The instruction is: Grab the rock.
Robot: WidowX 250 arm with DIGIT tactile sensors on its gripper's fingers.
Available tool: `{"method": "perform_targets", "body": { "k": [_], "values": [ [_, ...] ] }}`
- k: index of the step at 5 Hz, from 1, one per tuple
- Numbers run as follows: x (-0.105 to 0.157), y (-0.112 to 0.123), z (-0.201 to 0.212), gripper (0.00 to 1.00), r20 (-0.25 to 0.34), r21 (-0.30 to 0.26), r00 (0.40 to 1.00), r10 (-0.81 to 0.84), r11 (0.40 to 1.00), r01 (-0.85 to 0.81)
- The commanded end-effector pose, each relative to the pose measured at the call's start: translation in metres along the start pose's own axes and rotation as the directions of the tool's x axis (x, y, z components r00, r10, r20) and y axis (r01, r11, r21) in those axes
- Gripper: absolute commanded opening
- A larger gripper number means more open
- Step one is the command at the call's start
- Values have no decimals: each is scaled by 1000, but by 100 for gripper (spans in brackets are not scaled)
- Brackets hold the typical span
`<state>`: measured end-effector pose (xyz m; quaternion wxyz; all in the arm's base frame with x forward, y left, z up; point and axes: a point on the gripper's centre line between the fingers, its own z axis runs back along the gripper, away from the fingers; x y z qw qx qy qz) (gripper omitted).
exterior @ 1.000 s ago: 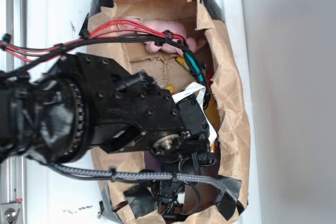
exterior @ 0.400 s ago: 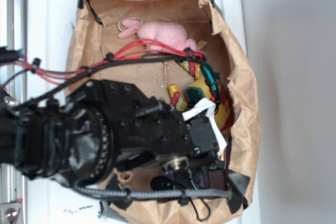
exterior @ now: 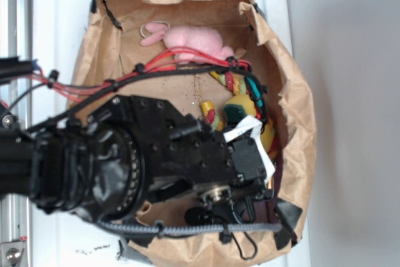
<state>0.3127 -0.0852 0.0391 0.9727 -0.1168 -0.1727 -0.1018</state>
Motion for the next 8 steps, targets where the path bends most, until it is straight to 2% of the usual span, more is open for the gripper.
{"method": "perform_targets", "body": {
  "k": [1,2,3,5,6,7,8],
  "values": [
    [6,-12,3,0,6,-12,1000,-30,999,30],
    [5,-6,10,0,13,-25,1000,1,1000,0],
    [6,10,34,0,45,-22,992,119,993,-118],
    [7,56,93,0,130,9,922,364,930,-368],
    [14,63,120,0,153,25,905,398,914,-406],
    [17,77,149,0,128,47,903,410,907,-418],
    [20,73,161,0,89,59,915,393,915,-399]
  ]
}}
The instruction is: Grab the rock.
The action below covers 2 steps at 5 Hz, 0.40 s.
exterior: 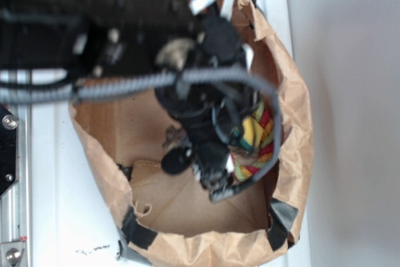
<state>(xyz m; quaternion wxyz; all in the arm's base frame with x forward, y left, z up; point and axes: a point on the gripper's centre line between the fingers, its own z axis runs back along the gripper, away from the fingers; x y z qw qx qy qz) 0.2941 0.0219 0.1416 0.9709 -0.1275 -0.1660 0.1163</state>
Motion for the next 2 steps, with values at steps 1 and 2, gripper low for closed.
{"method": "perform_targets", "body": {
  "k": [1,2],
  "values": [
    [16,-21,43,0,7,68,999,-37,997,37],
    [13,-32,46,0,-41,59,994,-102,993,104]
  ]
}}
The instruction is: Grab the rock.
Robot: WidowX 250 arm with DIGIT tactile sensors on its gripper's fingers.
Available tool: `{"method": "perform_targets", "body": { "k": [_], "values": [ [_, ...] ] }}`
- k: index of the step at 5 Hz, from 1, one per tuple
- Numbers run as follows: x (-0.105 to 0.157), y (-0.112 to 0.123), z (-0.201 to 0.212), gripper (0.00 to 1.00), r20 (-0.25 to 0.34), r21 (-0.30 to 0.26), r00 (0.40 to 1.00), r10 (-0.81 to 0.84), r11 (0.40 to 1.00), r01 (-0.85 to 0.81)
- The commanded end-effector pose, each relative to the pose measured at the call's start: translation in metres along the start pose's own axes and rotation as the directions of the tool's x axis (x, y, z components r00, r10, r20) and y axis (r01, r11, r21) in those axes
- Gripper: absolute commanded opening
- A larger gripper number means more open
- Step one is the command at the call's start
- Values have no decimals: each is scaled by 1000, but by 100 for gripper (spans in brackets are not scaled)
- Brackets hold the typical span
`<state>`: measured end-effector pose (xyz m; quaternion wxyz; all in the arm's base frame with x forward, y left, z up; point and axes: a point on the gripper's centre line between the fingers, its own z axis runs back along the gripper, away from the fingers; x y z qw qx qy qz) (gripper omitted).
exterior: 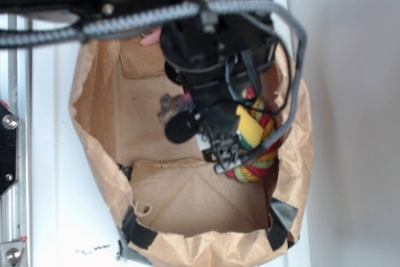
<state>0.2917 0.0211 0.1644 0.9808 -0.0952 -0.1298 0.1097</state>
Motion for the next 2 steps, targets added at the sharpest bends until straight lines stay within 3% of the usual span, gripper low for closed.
{"method": "perform_targets", "body": {
  "k": [1,2],
  "values": [
    [0,-35,29,0,41,25,986,-161,987,160],
    [0,-36,25,0,47,67,985,-165,985,162]
  ]
}}
